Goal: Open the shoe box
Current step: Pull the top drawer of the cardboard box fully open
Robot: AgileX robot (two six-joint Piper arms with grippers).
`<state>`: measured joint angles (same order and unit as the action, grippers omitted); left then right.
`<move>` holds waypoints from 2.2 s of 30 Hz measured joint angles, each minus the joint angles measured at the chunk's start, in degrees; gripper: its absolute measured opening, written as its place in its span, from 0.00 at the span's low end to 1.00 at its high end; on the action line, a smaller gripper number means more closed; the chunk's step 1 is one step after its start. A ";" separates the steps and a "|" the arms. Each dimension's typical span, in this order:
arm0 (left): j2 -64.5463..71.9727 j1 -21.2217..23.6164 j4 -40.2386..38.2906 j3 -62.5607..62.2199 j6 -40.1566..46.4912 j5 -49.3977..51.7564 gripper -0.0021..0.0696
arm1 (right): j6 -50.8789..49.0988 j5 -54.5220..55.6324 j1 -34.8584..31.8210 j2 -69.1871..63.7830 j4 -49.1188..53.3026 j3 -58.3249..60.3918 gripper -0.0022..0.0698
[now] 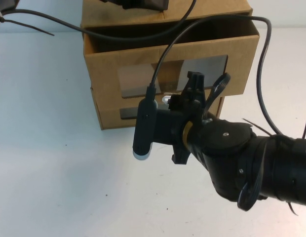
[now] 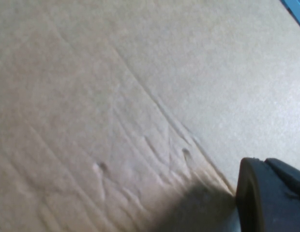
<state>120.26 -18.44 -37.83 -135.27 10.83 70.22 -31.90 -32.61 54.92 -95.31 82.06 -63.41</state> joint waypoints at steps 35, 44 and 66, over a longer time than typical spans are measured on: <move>0.24 0.00 0.00 0.00 0.85 -1.16 0.02 | -10.81 -3.25 -1.74 -4.48 12.18 -0.71 0.05; 0.24 0.00 -0.04 0.00 0.75 -1.04 0.02 | -10.44 -4.39 -0.23 -3.23 11.70 1.14 0.05; 0.24 0.00 -0.27 0.00 0.41 -0.94 0.02 | -5.00 -4.75 7.90 11.72 -11.70 11.90 0.04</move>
<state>120.50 -18.44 -38.10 -135.27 11.25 69.28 -36.90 -37.37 62.83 -83.59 70.36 -51.51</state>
